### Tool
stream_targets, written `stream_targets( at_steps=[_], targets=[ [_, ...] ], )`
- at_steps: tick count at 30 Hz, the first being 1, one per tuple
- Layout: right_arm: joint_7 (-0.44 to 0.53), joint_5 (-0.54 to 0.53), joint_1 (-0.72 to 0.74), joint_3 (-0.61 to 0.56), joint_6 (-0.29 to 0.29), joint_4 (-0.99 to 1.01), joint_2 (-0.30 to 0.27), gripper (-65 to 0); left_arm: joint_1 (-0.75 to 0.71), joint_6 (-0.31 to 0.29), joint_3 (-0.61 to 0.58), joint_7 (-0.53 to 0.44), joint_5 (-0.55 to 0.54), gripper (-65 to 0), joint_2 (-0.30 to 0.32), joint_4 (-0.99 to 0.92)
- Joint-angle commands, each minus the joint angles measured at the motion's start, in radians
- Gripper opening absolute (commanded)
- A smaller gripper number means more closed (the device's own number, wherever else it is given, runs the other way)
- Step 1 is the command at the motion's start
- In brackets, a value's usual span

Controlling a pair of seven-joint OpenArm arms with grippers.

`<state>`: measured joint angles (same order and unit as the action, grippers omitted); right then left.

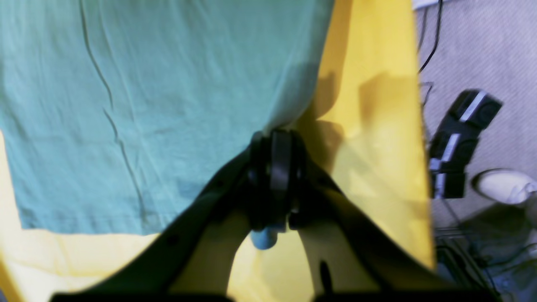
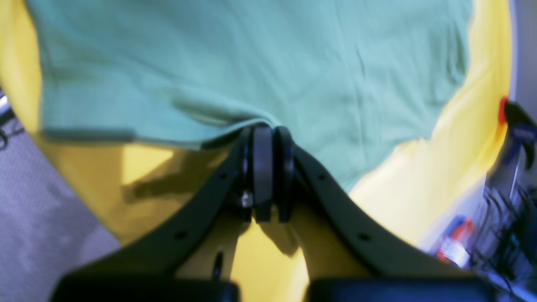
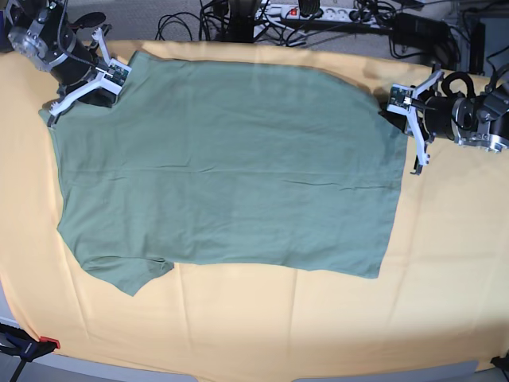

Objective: Fold the T-shirt properly
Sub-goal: 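Pull the shoulder edges toward the robot with both grippers, then lower the held shoulder edges back onto the shirt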

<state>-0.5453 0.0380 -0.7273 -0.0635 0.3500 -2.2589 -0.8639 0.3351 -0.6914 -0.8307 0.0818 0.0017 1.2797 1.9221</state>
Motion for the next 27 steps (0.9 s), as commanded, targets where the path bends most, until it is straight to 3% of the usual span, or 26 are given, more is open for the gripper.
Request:
stream_targets(
  at_steps=[1,7,10,13,16,20,27],
  targets=[
    [0.029,-0.011,0.013,0.006,0.007,0.014,-0.014,-65.0,0.014,0.040,0.012,-0.009,-0.006,-65.0,0.013,-0.009],
    [0.135,-0.026,0.146,0.006,0.012,0.221,-0.014,-65.0,0.015,0.214,0.012,-0.009,0.007,-65.0,-0.057,-0.113],
    [0.174,-0.114,0.218,0.006,0.031,0.290,-0.011,-65.0,0.015,0.282,0.012,-0.009,0.036,-65.0,-0.109,-0.164],
    [0.189,-0.175,0.286,0.006,0.081,0.338,0.000,-65.0,0.019,0.289,0.012,-0.002,0.043,-65.0,-0.163,-0.211],
    [0.198,-0.195,0.341,0.005,0.088,0.385,0.004,-65.0,0.037,0.292,0.012,-0.002,0.043,-65.0,-0.200,-0.250],
    [0.206,-0.230,0.382,0.005,0.088,0.436,0.005,-65.0,0.066,0.357,0.013,0.010,0.047,-65.0,-0.205,-0.268],
    [0.239,-0.218,0.398,0.005,0.086,0.460,0.005,-65.0,0.101,0.369,0.013,0.025,0.028,-65.0,-0.205,-0.268]
  ],
)
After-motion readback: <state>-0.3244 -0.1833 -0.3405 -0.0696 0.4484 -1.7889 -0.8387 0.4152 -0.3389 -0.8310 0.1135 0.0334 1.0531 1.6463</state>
